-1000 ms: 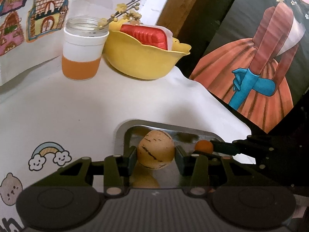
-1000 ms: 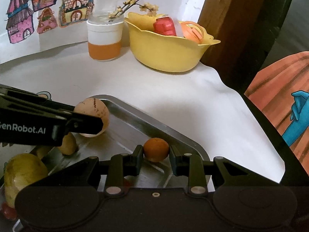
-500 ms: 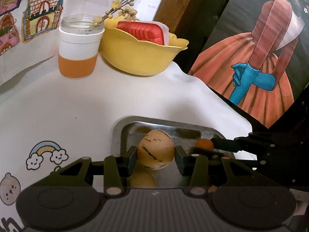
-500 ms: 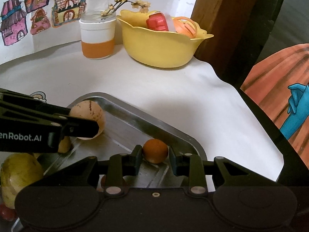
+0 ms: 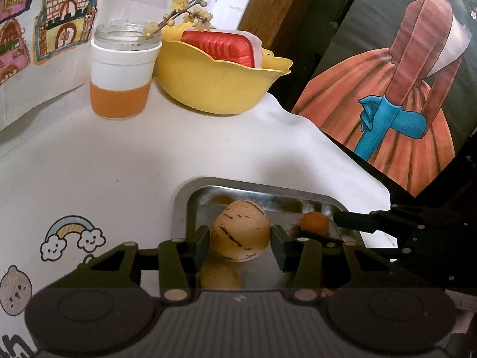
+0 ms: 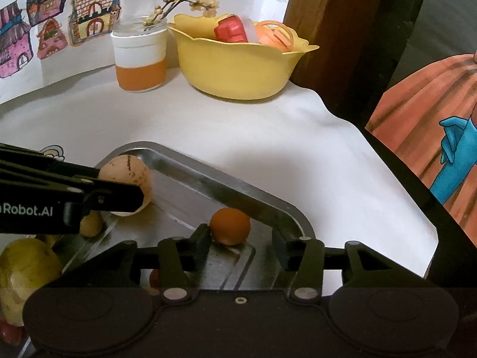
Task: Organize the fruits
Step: 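Open the left tool to drop the tan fruit while the right tool releases the orange fruit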
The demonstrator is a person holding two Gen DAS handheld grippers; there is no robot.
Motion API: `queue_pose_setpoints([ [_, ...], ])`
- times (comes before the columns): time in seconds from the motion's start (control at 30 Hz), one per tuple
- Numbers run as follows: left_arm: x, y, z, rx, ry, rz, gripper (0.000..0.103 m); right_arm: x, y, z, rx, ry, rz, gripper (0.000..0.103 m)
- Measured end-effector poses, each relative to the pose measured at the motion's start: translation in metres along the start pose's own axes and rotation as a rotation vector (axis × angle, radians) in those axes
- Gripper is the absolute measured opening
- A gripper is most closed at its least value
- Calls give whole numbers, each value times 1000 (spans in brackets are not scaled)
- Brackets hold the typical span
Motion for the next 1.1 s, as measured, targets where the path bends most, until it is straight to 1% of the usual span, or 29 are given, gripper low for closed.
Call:
queue_pose_setpoints([
  [0.13, 0, -1, 0, -5, 5, 1, 51, 1, 1, 3, 14, -9, -9, 61],
  [0.2, -1, -2, -1, -10, 9, 3, 54, 2, 1, 5, 17, -13, -15, 65],
  [0.27, -1, -2, 0, -12, 14, 4, 59, 3, 0, 7, 21, -11, -25, 71],
  [0.37, -2, -2, 1, -6, 19, 1, 62, 3, 0, 9, 31, -18, -39, 76],
  [0.5, 0, 1, 5, 9, 17, 2, 68, 5, -1, 12, 40, -29, -52, 81],
  [0.57, 1, 4, 8, 22, 20, -2, 74, 6, -1, 15, 49, -34, -64, 83],
  [0.67, 2, 8, 13, 46, 28, -10, 78, 8, 2, 20, 66, -41, -75, 85],
  [0.8, 0, 12, 18, 62, 35, -3, 82, 11, 2, 26, 85, -55, -99, 88],
  [0.97, -5, 15, 25, 85, 54, -8, 86, 16, 1, 32, 95, -79, -134, 95],
  [1.1, -10, 17, 31, 110, 75, -20, 91, 17, 0, 37, 104, -101, -145, 97],
])
Point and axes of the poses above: each gripper's, at about its wrist camera, not at the fingertips, and z roughly against the way its jaws point, x to its right, y to its top, the point moved 10 cm from there along -z, roughly the way its jaws point, and after that the axes turned 11 degrees about x, right-handed, at the moved point
